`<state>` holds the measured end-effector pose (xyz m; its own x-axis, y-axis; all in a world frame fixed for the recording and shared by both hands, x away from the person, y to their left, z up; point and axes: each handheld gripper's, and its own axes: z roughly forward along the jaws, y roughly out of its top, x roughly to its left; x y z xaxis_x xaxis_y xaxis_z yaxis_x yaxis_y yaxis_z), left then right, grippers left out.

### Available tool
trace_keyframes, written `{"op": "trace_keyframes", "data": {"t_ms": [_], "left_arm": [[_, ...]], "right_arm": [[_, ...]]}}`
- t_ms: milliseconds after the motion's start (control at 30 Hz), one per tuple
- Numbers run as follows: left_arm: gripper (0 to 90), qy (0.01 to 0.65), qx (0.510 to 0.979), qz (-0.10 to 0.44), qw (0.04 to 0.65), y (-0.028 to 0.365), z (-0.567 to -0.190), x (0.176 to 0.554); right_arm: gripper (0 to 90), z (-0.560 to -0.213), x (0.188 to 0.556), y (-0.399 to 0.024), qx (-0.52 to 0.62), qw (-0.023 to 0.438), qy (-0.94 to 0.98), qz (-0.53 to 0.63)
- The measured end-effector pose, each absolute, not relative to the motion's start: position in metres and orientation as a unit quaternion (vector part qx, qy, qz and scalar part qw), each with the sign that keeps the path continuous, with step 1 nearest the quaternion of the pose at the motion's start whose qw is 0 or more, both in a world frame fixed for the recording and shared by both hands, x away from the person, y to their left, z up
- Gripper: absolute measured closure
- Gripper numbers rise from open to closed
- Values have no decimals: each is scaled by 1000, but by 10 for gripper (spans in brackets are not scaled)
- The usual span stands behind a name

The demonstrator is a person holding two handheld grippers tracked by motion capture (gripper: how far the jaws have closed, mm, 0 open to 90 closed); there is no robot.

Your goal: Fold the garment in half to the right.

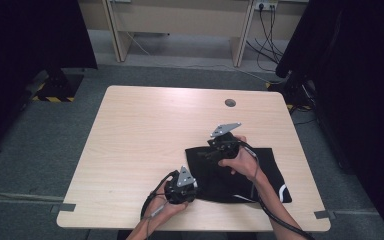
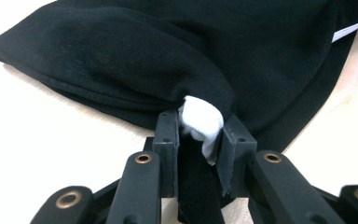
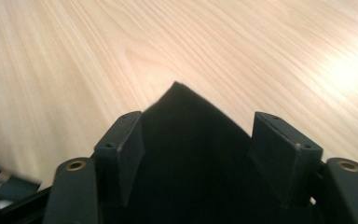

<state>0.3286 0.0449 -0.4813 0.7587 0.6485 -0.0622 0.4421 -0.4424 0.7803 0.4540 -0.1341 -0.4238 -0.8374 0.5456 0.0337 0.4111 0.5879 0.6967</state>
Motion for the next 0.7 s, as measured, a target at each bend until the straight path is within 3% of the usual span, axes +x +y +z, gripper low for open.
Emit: {"op": "trace_keyframes", "data": {"t_ms": [67,100,167,433,533,633,667,700], "left_arm": [[703,325,841,131,413,44,-481,328],[702,356,828,137,411,43,-481,325],[697,324,841,127,415,44,-481,328],[682,328,838,123,418,44,-481,329],[683,330,837,122,418,44,-481,329],[691,335,835,118,421,45,-481,329],[695,335,835,118,421,45,-481,329],[699,333,835,121,420,45,-481,329]], "right_arm": [[374,-428,461,-126,270,88,889,361],[384,-431,464,-122,267,83,890,360],[401,-436,471,-115,269,72,893,354],[483,-451,486,-94,259,65,905,330],[565,-456,487,-89,250,64,913,318],[714,-459,486,-89,243,55,914,319],[714,-459,486,-89,243,55,914,319],[810,-458,486,-90,241,46,915,321]]}}
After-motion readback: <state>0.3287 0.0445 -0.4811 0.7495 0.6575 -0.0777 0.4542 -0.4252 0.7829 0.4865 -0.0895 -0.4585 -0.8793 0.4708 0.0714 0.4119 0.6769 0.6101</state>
